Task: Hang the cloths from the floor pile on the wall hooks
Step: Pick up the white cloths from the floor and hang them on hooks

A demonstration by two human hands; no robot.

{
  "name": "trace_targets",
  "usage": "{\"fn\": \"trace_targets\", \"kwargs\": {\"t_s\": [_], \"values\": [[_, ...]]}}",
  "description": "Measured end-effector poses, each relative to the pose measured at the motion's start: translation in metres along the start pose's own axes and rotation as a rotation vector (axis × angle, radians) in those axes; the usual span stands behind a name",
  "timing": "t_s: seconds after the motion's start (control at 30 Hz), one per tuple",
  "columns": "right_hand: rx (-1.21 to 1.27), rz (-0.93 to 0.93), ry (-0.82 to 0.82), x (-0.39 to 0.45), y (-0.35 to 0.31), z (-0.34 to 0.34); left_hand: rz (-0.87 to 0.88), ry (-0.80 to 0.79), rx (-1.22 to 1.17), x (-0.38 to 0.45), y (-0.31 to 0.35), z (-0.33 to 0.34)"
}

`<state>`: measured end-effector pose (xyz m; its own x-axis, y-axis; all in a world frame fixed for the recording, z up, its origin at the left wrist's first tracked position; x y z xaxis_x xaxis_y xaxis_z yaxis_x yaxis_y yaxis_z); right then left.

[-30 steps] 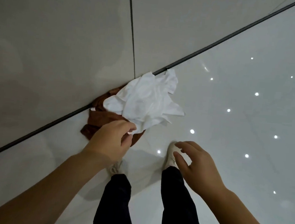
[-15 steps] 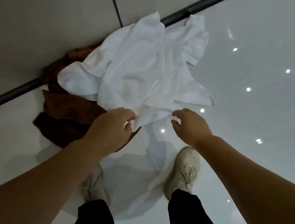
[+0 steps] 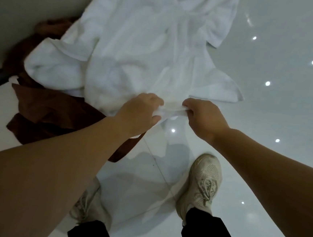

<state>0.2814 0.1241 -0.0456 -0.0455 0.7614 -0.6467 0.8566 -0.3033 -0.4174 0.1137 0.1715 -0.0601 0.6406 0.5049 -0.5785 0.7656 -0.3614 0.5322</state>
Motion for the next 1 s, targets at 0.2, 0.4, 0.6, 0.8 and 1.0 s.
{"fn": "trace_targets", "kwargs": {"t_s": [0.2, 0.4, 0.6, 0.8, 1.0], "values": [[0.032, -0.094, 0.029, -0.063, -0.033, -0.092, 0.008, 0.023, -0.104, -0.043, 0.051, -0.069], [0.105, -0.153, 0.0, -0.152, -0.105, -0.231, 0.079, 0.124, -0.237, -0.139, 0.132, -0.211], [0.268, -0.136, 0.133, -0.262, -0.195, -0.388, 0.083, 0.231, -0.255, -0.232, 0.233, -0.368], [0.499, -0.184, 0.304, -0.395, -0.283, -0.546, 0.191, 0.444, -0.25, -0.343, 0.348, -0.526], [0.663, -0.298, 0.42, -0.503, -0.352, -0.661, 0.314, 0.585, -0.236, -0.438, 0.446, -0.663]]}}
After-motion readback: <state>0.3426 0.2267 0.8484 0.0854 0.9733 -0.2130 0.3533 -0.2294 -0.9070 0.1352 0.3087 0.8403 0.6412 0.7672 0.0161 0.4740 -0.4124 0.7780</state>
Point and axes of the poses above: each hand's wrist, its own x-axis towards the middle knuckle, its own z-axis out of the palm, y = z × x, the point moved 4 cm from there along x, towards the middle knuckle, and after that the axes turned 5 degrees about -y, right-handed, at the moved point
